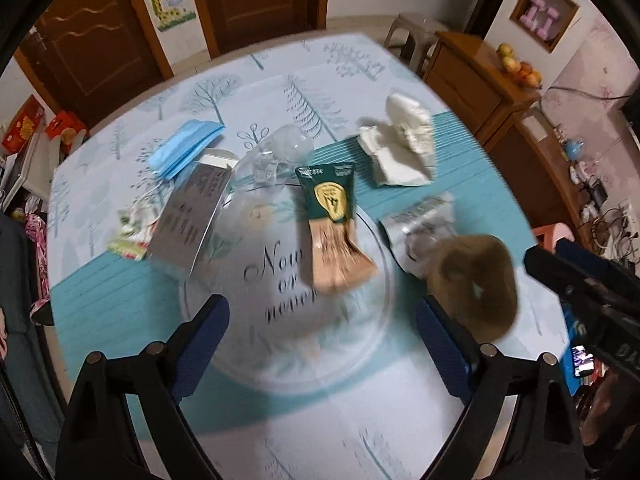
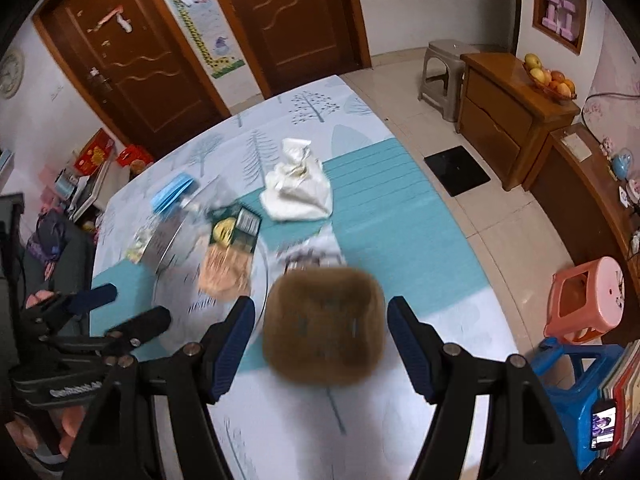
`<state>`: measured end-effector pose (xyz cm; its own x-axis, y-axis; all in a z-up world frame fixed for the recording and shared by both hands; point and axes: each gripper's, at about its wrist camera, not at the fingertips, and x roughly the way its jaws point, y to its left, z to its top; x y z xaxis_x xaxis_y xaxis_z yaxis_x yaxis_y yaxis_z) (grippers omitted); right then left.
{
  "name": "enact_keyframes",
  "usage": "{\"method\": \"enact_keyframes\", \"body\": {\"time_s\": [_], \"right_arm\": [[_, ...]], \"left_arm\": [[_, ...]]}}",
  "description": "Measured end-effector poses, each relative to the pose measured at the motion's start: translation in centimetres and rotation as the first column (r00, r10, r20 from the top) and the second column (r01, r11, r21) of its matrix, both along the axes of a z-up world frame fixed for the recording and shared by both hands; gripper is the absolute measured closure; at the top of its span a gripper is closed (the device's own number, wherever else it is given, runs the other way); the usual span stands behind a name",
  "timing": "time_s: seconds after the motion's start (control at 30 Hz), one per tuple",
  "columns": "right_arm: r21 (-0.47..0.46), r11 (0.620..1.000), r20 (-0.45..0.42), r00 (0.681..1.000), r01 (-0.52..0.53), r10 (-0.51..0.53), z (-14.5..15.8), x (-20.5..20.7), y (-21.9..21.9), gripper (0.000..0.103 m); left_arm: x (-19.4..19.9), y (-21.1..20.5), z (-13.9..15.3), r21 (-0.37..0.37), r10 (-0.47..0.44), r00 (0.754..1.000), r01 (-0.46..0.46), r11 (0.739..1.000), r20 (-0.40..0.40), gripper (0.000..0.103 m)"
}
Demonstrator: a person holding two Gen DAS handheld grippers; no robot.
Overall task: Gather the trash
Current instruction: 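Grasp the green milk carton with the left gripper while the right gripper grasps the white packet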
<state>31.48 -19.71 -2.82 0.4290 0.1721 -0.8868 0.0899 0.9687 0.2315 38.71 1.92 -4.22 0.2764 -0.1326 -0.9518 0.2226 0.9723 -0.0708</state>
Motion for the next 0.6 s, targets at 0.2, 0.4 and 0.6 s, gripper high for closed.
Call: {"method": "enact_keyframes", "body": {"time_s": [0.2, 0.4, 0.6], "right_arm": [[0.042, 0.997, -0.08, 0.995, 0.064, -0.061, -3.0, 4.5, -0.8, 0.034], [0.075, 0.996, -0.149, 0.988, 0.053, -0.041, -5.6, 7.6, -0.5, 0.034], [0.084, 0.996, -0.195, 0.98, -0.026, 0.042, -8.0, 8.8, -0.3, 0.034]], "left_arm": [[5.0, -0.9, -5.3, -0.016, 0.035, 0.989, -0.038, 0.999, -0.143, 0.021], [6.9, -1.7, -8.6, -0.03, 0.052, 0.976, -0.06, 0.998, -0.212, 0.029], [7.7, -2.2, -9.2, -0.017, 0.039, 0.98, -0.044, 0.999, -0.193, 0.04]]}}
